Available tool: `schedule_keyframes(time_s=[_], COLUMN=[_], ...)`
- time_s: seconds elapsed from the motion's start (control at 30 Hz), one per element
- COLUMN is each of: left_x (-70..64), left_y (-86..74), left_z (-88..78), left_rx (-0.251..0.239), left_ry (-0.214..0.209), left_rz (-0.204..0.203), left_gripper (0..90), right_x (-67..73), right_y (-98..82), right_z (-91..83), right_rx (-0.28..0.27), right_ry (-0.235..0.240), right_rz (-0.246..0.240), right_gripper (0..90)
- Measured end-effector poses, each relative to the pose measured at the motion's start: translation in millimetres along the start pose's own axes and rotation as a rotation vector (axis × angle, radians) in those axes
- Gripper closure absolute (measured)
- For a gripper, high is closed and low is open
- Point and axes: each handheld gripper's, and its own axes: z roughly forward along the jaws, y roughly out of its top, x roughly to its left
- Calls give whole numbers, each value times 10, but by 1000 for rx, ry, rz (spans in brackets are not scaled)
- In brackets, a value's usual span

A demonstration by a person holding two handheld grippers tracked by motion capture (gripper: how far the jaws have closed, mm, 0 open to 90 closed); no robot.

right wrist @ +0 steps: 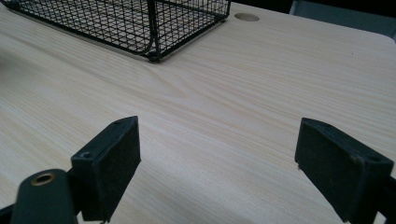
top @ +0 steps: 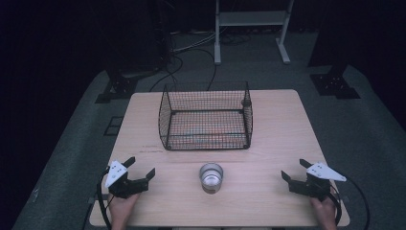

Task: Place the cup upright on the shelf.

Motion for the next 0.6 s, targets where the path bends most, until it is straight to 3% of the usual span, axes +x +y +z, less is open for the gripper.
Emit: schedule_keyframes(time_s=[0.6], left_x=[-137], left_y=[44], left_z=[38], left_rx=[-13], left_ry=[-41], left_rz=[24], left_gripper=[35], right_x=[2], right_y=[0], right_z=[-2], right_rx=[-3], right_ry=[-2], right_rz=[0], right_gripper=[135])
